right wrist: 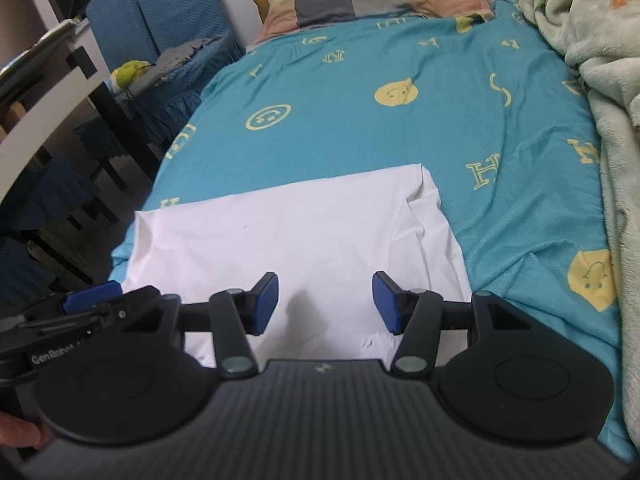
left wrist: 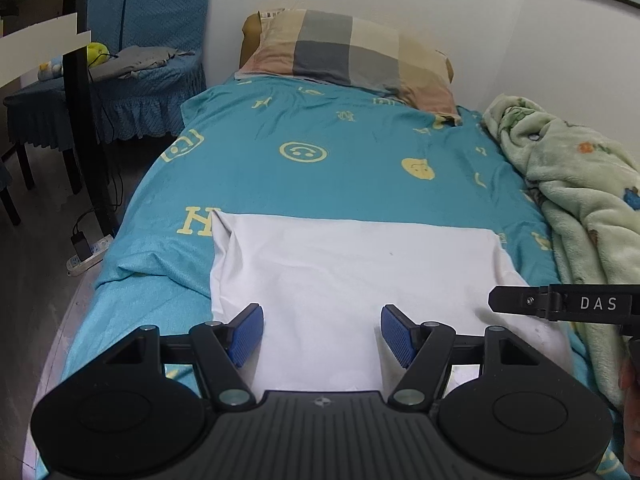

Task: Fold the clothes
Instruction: 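Open both grippers and smooth the folded white shirt flat, then grasp the folded shirt edge with both grippers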

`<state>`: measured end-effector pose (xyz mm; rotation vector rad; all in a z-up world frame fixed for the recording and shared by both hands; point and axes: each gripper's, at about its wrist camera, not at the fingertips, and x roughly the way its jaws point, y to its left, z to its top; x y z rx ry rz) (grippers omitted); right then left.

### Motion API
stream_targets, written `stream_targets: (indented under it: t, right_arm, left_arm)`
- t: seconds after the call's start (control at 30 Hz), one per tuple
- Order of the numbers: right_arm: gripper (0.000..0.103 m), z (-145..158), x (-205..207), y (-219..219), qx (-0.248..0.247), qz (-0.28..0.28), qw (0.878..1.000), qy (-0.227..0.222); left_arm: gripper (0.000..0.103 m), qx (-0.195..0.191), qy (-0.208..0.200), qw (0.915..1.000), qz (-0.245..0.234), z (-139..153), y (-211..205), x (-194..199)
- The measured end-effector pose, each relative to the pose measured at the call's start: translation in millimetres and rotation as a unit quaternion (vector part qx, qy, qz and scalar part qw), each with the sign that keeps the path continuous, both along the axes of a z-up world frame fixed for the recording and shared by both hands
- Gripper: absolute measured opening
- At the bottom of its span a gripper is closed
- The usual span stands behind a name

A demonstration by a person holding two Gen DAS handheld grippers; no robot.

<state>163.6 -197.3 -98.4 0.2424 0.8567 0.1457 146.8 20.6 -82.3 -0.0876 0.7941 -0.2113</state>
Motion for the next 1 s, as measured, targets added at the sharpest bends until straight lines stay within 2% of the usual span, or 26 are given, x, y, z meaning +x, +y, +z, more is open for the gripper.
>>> stream_targets:
  t: [0.1,0.23,0.4,0.5,0.63,0.73,0.83,0.93,1.0]
  right_arm:
    - [0.055,2,-6,1,-0.001,0.003,1.0,-0.002]
    - [0.054,-11,-2,1,-0.009,0.004,1.0,0.017]
    - [0.054,-27,5,2,-0.015,0.009,0.999,0.036]
    - [0.054,-26,6,3,-0.019,0.01,0.999,0.036]
    - [0.054,-18,-3,-5,0.002,-0.007,1.0,0.029]
    - [0.054,-10,-11,-12,0.02,-0.021,0.999,0.024]
    - [0.055,-3,-19,-20,0.042,-0.039,0.998,0.018]
    - [0.055,5,-32,-33,0.081,-0.069,0.994,0.013]
    - [0.055,9,-41,-41,0.113,-0.09,0.99,0.01]
  left_arm:
    - [0.068,0.01,0.001,0.9999,-0.005,-1,-6,-6]
    - [0.068,0.025,0.015,0.9996,-0.006,-14,-9,-2]
    - [0.068,0.025,0.03,0.9992,-0.006,-28,-7,4]
    - [0.069,0.025,0.03,0.9992,-0.006,-29,-7,4]
    - [0.069,0.009,0.032,0.9994,0.002,-27,-2,2]
    - [0.072,-0.025,0.038,0.9988,0.018,-20,6,-4]
    - [0.076,-0.076,0.046,0.9952,0.041,-13,19,-15]
    - [0.08,-0.138,0.058,0.9865,0.067,-7,34,-26]
    - [0.082,-0.181,0.07,0.9772,0.086,-7,45,-33]
